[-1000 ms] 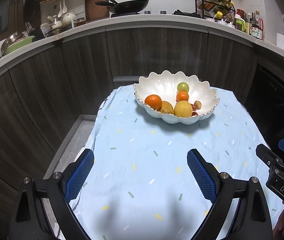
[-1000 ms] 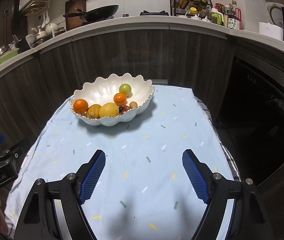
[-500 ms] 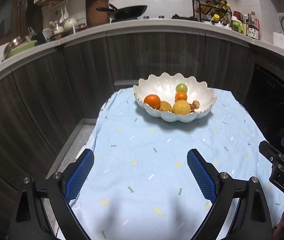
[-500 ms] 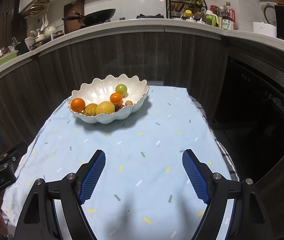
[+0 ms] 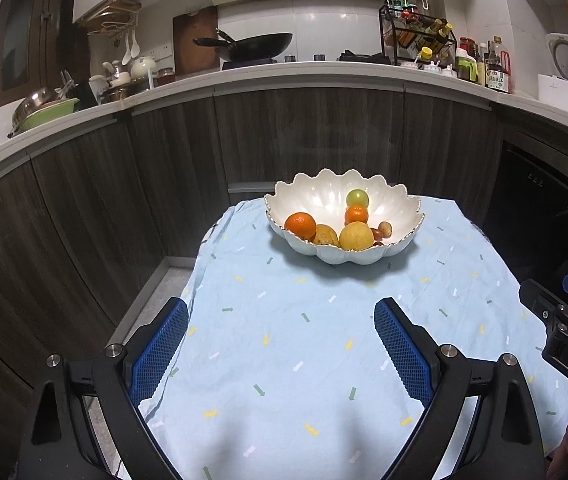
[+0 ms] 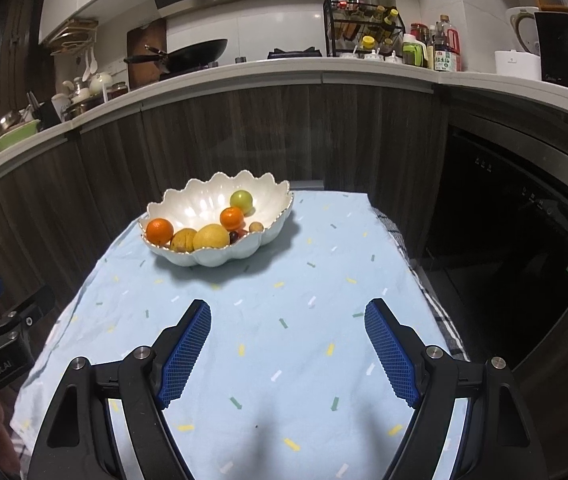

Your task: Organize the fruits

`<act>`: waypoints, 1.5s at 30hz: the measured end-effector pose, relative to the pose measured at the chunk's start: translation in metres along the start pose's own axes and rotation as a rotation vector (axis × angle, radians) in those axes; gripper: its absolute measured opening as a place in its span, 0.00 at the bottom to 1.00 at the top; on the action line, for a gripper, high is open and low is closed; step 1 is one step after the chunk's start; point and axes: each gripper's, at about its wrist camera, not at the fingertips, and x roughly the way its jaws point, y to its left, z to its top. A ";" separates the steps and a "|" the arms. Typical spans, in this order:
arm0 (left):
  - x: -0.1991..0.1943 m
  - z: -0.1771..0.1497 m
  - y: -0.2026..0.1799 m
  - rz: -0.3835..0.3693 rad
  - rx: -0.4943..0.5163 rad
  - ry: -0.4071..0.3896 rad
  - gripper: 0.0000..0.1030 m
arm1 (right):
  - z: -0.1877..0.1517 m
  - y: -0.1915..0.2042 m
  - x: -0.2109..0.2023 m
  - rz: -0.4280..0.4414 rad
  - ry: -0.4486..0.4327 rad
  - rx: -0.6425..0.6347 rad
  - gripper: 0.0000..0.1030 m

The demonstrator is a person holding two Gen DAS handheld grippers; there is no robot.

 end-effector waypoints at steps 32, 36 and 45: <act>-0.003 0.000 0.000 0.000 -0.002 0.000 0.93 | 0.000 0.002 -0.002 -0.001 -0.004 -0.001 0.82; -0.003 0.001 0.000 -0.005 0.000 0.003 0.93 | 0.000 0.002 -0.002 0.000 -0.003 -0.002 0.82; -0.002 0.000 0.001 -0.007 -0.006 0.013 0.93 | -0.001 0.000 0.000 -0.003 0.002 -0.006 0.82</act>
